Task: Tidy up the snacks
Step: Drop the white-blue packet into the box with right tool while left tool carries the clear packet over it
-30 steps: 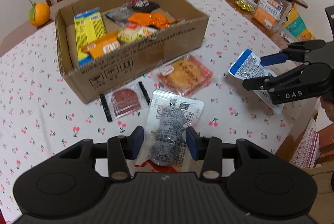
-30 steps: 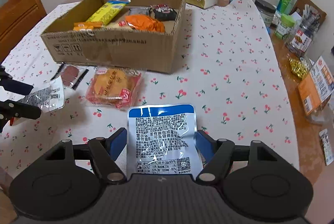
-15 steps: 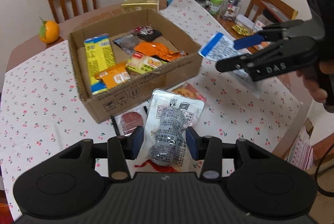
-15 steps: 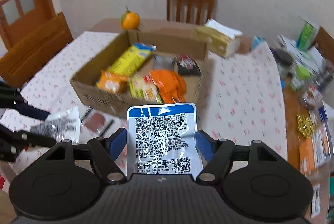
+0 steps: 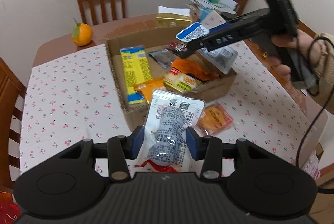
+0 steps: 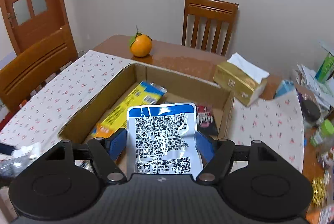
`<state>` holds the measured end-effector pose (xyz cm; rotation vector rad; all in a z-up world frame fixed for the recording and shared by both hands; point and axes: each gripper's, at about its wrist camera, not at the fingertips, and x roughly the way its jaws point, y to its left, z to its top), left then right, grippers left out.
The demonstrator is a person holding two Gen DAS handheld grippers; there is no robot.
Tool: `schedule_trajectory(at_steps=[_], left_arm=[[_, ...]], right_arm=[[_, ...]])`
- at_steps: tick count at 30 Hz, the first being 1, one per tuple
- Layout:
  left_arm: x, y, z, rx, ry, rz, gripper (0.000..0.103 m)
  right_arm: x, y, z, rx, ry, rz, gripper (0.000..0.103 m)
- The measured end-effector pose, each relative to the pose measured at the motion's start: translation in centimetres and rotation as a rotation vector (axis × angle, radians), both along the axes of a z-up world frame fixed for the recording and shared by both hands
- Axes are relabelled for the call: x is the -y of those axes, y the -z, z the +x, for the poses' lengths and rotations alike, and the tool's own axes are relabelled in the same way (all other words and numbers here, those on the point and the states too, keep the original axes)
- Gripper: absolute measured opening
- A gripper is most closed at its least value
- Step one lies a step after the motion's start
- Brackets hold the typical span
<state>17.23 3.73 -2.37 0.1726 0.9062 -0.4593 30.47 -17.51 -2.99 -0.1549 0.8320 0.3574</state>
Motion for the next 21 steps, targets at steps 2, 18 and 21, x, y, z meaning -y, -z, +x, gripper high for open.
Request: schedule_trajectory(at_steps=[2,18,21], left_arm=[[-0.3,-0.2,0.5,0.005,-0.013,-0.002,0.043],[1.4,-0.1,5.0,0.023,0.017,-0.015,0.043],[2.1,-0.3,6.2,0.027,0.027,-0.019,0.043]], right_arm=[[-0.2,0.4,1.4,0.006,0.008,-0.005,0.077],[0.8,0.9,-2.8,0.032,0.084,-0.038,0.103],[0.8,0.7,-5.0,0.041,0.112,-0.05,0.103]])
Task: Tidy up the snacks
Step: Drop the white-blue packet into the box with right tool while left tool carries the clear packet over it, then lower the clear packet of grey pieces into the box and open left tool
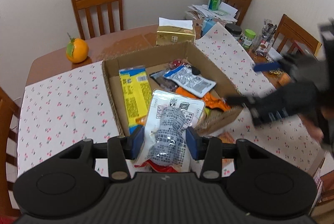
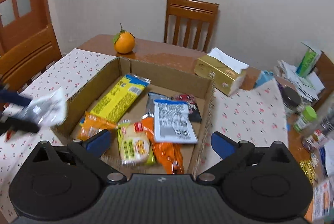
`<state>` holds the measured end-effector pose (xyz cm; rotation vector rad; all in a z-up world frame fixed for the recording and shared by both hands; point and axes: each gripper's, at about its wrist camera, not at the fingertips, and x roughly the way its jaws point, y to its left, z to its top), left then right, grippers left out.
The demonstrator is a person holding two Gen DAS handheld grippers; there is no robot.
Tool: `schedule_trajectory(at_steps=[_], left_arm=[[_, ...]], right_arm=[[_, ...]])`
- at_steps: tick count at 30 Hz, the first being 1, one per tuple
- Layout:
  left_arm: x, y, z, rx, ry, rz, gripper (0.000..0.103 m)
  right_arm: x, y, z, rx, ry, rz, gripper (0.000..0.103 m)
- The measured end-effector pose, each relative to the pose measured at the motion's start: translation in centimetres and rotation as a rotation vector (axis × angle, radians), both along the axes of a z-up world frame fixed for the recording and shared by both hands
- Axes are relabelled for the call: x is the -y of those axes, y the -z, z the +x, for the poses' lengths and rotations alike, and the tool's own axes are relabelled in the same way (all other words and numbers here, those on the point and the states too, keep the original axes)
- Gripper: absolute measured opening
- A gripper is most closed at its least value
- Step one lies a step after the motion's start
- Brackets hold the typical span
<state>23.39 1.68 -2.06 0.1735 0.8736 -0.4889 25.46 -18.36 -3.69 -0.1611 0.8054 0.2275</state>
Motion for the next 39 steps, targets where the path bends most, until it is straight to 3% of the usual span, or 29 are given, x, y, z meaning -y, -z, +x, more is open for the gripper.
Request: schedule_trajectory(at_steps=[16,19,20,21,23,27,32,39], left_arm=[[5.4,1.4,10.0,0.014,-0.005,-0.005,0.044],[6.1,1.8,11.1,0.032,-0.028,-0.002,0.048],[6.2,1.8,11.3,0.037,-0.039,0.004,0.059],[6.3,1.7,11.3,0.048,-0.047,0.012,0.074],[6.2,1.3,10.9,0.085,-0.06,0.017,0.086],[5.7,0.2,9.7,0.132,-0.066,0.019,0.093],[4.3,-1.2,7.4,0.197,-0.103,0.041,0.093],[1.2,-1.6,3.4,0.203,-0.193,0.014,0.093]], right_arm=[[0.1,0.4,-7.2,-0.033,0.085,-0.023,0.103],[0.5,0.6,-7.6,-0.041,0.107,-0.026,0.103],[0.7,0.6,-7.8,-0.042,0.114,-0.026,0.103],[0.9,0.6,-7.9,-0.041,0.121,-0.025,0.103],[1.2,0.7,-8.0,-0.047,0.129,-0.017,0.103],[1.3,0.9,-8.1,-0.053,0.133,-0.018,0.103],[1.1,1.1,-7.8,-0.055,0.119,-0.01,0.103],[0.7,1.8,-7.4,-0.072,0.101,-0.003,0.103]])
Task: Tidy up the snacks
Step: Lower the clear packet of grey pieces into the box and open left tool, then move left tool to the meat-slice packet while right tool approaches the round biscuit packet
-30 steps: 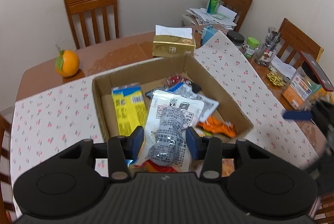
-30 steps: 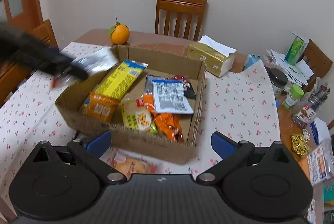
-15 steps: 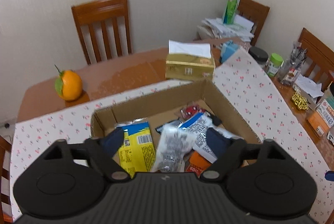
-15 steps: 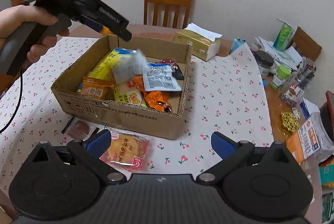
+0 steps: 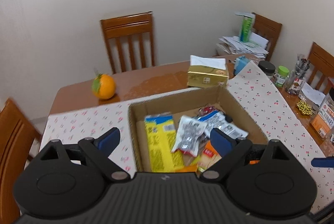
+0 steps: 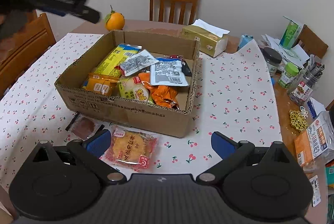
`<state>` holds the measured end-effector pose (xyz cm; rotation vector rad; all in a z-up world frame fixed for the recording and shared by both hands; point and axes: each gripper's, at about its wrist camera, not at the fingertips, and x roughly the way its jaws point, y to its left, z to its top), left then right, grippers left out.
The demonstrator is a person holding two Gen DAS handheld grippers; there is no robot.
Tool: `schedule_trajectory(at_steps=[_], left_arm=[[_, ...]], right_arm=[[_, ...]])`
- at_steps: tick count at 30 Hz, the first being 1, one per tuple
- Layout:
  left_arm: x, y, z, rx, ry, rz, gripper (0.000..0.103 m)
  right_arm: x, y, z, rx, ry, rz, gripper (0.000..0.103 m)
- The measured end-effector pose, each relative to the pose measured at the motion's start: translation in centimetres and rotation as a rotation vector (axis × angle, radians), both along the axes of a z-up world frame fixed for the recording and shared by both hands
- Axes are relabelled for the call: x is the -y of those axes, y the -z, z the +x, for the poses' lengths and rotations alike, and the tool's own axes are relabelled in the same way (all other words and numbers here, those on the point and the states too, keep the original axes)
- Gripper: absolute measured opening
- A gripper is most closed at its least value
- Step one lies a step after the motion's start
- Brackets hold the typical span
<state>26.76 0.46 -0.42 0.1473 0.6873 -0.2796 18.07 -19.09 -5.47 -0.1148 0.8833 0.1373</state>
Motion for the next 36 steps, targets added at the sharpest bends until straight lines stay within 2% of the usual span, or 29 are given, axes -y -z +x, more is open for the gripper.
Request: schedule_trajectory(at_steps=[8,14,21,36], left_arm=[[-2.9,2.3,-4.3,-0.032,-0.111,0.001,0.093],[-4.0,4.6,-6.5,-0.062,-0.148,0.025,0.093],[-5.2,6.5,-7.3,-0.112,-0.179,0.011,0.093],[-6.3,8.3,-7.1,-0.181,-0.173,-0.021,0.093]], right_arm=[[-0.3,2.0,0.6,-0.046,-0.011,0.02,0.103],[-1.0,3.6,0.8,-0.084,-0.036,0.039,0.103],[-2.9,4.9,1.9,-0.105,-0.13,0.085,0.103],[-6.3,8.6,5.6,-0.134,-0.32,0.038,0.103]])
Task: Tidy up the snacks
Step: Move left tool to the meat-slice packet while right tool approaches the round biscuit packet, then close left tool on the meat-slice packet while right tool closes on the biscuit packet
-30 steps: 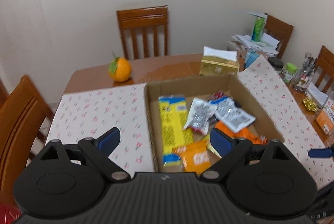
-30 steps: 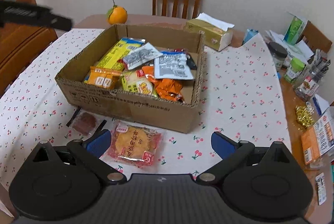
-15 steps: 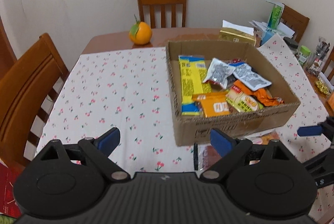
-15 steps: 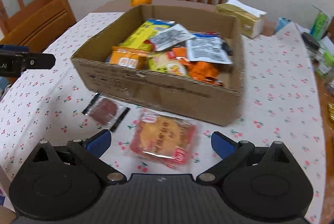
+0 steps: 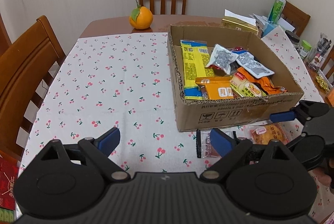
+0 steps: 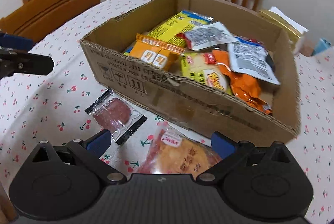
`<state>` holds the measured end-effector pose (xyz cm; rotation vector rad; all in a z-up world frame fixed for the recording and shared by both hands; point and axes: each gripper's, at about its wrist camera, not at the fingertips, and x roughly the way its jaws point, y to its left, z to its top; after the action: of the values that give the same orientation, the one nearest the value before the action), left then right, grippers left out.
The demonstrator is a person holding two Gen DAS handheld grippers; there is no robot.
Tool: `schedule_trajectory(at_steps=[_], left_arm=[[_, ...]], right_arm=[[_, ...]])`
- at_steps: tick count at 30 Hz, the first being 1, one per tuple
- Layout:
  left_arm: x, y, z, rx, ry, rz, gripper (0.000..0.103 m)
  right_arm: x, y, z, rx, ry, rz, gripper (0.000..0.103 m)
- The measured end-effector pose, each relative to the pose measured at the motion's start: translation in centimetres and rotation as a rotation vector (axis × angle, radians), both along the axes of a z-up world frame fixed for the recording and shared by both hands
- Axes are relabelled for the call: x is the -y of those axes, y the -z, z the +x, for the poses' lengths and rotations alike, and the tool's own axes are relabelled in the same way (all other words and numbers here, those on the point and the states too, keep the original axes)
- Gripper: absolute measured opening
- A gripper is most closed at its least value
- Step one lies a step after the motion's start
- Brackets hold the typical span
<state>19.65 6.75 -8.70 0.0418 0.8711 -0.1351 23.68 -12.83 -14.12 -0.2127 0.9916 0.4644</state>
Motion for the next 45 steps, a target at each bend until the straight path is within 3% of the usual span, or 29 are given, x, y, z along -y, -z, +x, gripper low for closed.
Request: schedule_trajectory(at_steps=[6,12,18,21,23,25,31,37,41,45], left_arm=[[0.2,0.4,0.1,-0.019,0.011,-0.011,0.093],[0.5,0.7,0.3,-0.026,0.024,-0.018,0.093],[1.3,1.0,0.4,-0.04,0.052,-0.028,0.093],[1.8,1.2,0.4,-0.047,0.069,-0.029,0.093],[2.1,1.4,0.4,-0.054,0.078,-0.03,0.093],[2.6,1.7,0.5,-0.062,0.087,-0.033,0.093],[4.4,2.9,0.9,-0.086,0.128,-0.027,0.093],[6.3,4.8,1.4,-0.115,0.143,-0.022,0.093],[7.3,6.3,1.8,-0.125,0.144,-0.008,0.093],[7.7,7.3,2.0,-0.133,0.13,0.005,0.092]], right_arm=[[-0.7,0.7,-0.3,-0.058,-0.04,-0.039,0.103],[0.1,0.5,-2.1,-0.153,-0.052,0.01,0.103],[-0.3,1.1,-2.6,-0.1,-0.02,-0.05,0.103],[-0.6,1.0,-2.8,-0.057,-0.015,-0.072,0.088],[-0.5,0.7,-3.0,-0.039,-0.004,-0.07,0.069],[-0.1,0.5,-3.1,-0.033,0.01,-0.069,0.063],[1.8,0.2,-4.0,-0.023,0.12,-0.133,0.063],[3.7,0.2,-5.2,-0.045,0.192,-0.101,0.067],[4.2,0.6,-5.5,-0.053,0.204,-0.095,0.087],[4.7,0.9,-5.8,-0.063,0.207,-0.073,0.092]])
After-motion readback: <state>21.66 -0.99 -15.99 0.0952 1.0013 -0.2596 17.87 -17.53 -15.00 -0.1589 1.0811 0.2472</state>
